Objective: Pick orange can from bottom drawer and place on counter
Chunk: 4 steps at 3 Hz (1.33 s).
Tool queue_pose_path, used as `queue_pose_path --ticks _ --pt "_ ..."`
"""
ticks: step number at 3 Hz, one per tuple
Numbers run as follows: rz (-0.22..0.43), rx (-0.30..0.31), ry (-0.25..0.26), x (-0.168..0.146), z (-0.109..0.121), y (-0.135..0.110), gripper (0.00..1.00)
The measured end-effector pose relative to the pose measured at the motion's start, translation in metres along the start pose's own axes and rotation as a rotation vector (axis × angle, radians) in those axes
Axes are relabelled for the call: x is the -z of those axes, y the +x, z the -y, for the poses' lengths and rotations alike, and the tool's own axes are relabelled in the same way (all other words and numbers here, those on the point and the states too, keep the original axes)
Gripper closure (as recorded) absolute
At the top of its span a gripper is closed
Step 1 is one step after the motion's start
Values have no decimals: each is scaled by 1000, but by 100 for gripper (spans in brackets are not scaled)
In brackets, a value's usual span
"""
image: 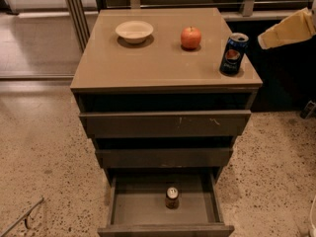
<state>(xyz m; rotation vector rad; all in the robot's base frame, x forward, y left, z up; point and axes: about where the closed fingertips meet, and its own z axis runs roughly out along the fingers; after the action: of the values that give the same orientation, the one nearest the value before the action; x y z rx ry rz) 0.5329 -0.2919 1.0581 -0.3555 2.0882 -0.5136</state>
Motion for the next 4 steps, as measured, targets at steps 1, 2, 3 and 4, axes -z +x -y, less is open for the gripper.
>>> queue_pose_path --ticks 1,2,3,4 --pt "89 -7 56 10 11 -14 0" --pt "245 -14 171 52 35 -24 0" --pt "433 -26 266 112 70 -51 0" --pt "644 -41 349 194 114 -99 0"
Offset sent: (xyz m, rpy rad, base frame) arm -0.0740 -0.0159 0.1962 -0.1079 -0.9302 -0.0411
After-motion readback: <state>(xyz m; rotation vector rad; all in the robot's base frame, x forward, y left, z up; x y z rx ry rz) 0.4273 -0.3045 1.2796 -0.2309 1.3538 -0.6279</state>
